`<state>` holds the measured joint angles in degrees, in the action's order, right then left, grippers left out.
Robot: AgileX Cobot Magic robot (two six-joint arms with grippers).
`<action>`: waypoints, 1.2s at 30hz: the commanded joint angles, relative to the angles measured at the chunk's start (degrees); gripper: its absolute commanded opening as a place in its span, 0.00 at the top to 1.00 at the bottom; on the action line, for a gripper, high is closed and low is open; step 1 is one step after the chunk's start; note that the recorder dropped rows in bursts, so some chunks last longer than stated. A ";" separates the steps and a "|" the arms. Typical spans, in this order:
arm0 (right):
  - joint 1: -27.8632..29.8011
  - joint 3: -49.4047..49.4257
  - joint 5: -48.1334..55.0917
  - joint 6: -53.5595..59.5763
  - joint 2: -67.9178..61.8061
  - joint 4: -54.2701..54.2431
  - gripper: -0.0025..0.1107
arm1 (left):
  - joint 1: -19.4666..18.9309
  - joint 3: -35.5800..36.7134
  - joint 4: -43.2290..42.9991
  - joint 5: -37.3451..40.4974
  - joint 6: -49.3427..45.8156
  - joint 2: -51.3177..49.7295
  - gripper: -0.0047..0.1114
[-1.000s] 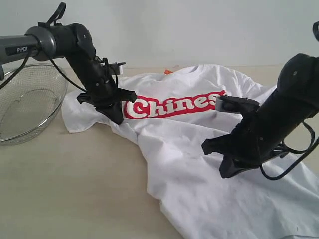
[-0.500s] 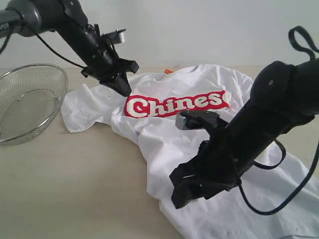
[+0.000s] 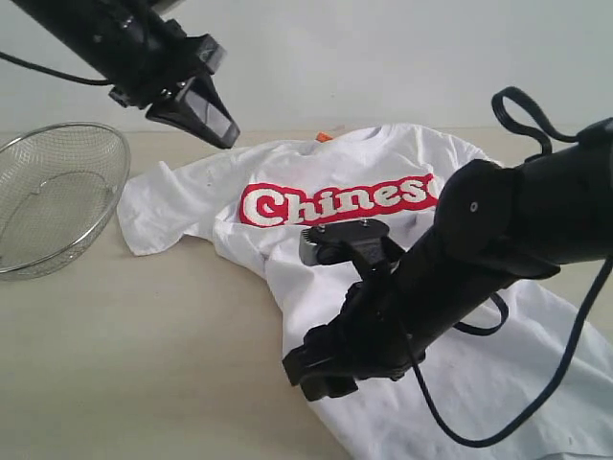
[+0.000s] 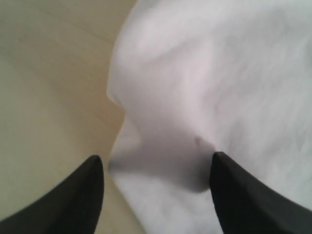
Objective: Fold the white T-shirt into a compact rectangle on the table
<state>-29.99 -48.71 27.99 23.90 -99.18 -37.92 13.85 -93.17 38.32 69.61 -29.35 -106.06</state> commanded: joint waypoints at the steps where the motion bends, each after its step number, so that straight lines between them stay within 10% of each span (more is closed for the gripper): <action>1: -0.99 0.18 -2.93 -2.15 -0.26 1.85 0.48 | -0.04 11.09 0.88 0.35 -2.40 9.41 0.92; 11: -0.99 0.18 -2.86 -6.31 -7.57 5.29 0.52 | 1.54 38.05 4.38 -5.56 -6.32 26.43 0.92; 19: -0.99 0.18 -0.09 -6.42 -7.51 5.20 0.98 | 1.54 56.96 21.70 -17.52 -20.29 29.91 0.92; 36: -0.99 0.04 7.55 2.22 4.64 -6.80 0.98 | 1.54 61.36 34.22 -20.80 -31.11 25.69 0.92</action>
<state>-30.83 -48.84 34.45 24.48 -95.43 -43.35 15.08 -32.00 71.60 49.45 -59.60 -79.24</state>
